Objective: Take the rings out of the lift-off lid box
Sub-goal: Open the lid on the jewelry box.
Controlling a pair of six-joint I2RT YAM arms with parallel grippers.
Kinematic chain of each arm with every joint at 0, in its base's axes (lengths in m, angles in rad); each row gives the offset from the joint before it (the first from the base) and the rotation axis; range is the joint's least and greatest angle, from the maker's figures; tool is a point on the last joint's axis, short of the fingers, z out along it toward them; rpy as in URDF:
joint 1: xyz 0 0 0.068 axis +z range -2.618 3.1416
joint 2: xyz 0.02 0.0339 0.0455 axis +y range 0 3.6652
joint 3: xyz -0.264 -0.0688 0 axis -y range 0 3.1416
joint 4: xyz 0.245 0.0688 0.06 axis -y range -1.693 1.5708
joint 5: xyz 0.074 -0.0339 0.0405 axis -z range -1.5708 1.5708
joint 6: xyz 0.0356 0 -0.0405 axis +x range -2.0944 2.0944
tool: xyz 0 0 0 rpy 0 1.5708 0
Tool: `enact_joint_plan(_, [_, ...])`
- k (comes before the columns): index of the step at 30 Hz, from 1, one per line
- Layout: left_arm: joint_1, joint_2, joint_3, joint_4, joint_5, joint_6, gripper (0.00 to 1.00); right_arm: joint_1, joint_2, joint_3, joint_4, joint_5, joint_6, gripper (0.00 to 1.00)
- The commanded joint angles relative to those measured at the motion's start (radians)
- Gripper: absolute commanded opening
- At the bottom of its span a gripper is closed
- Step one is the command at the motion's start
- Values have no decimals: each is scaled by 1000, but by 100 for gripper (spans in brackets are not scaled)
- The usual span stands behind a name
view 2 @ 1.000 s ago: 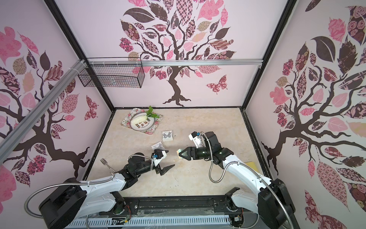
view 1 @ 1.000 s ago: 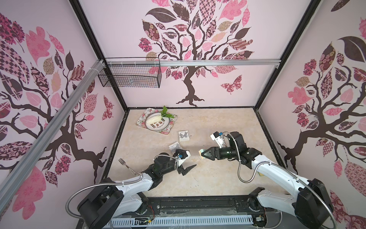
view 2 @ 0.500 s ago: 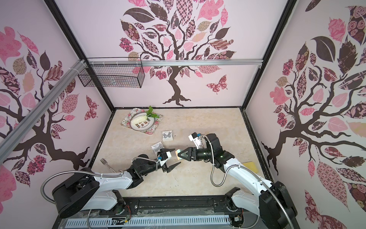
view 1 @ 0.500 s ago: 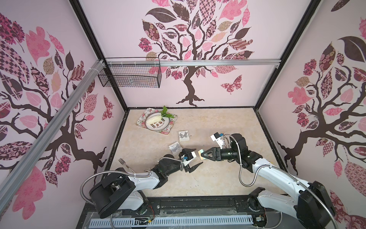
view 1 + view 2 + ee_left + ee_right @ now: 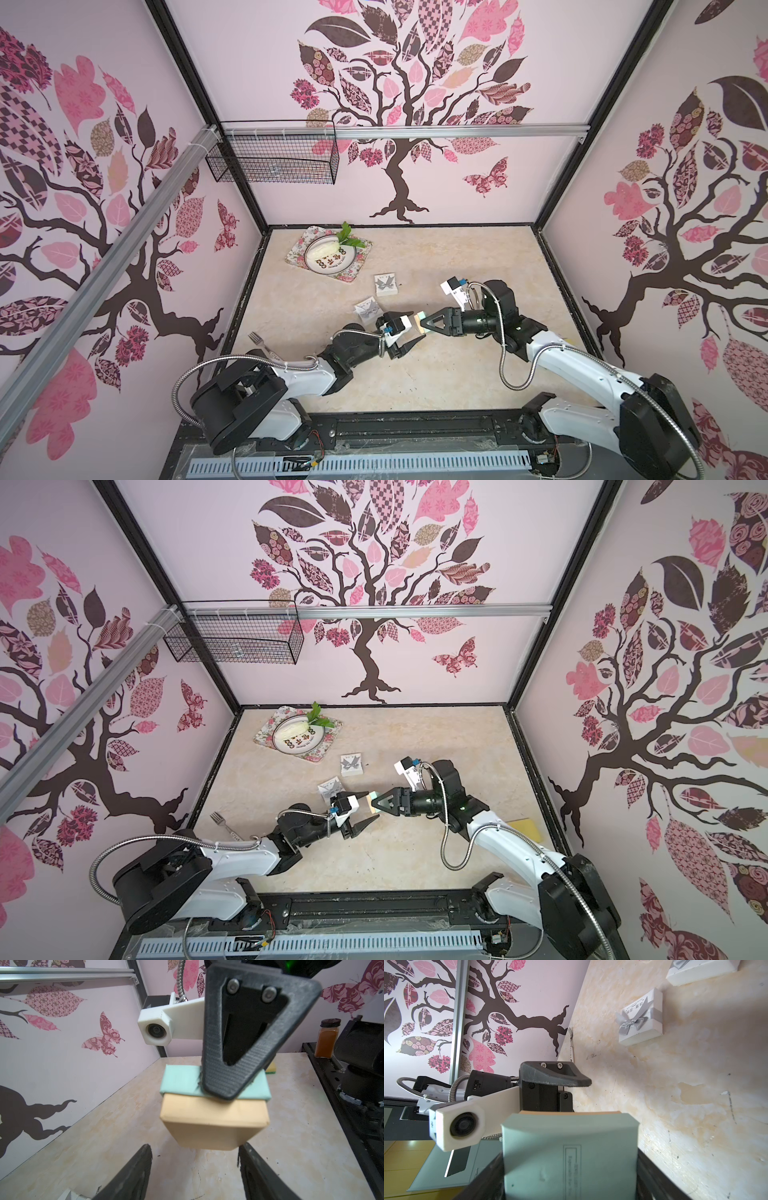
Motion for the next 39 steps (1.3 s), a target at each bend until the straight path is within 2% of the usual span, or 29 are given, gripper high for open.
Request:
enact_joint_plan(1, [-2, 8, 45, 27, 22, 8, 67, 4, 16, -10, 32, -12, 37, 78])
enact_joint_plan(4, [-2, 6, 48, 28, 24, 9, 66, 4, 20, -16, 42, -13, 40, 78])
enact_joint_plan(10, [-3, 8, 56, 27, 43, -7, 56, 4, 23, -23, 51, -15, 43, 78])
enact_joint_plan(23, [-2, 8, 56, 26, 50, -19, 46, 3, 17, -33, 58, -16, 47, 79])
enact_joint_plan(39, [-2, 3, 38, 27, 34, -22, 40, -4, -1, -21, 44, -8, 43, 81])
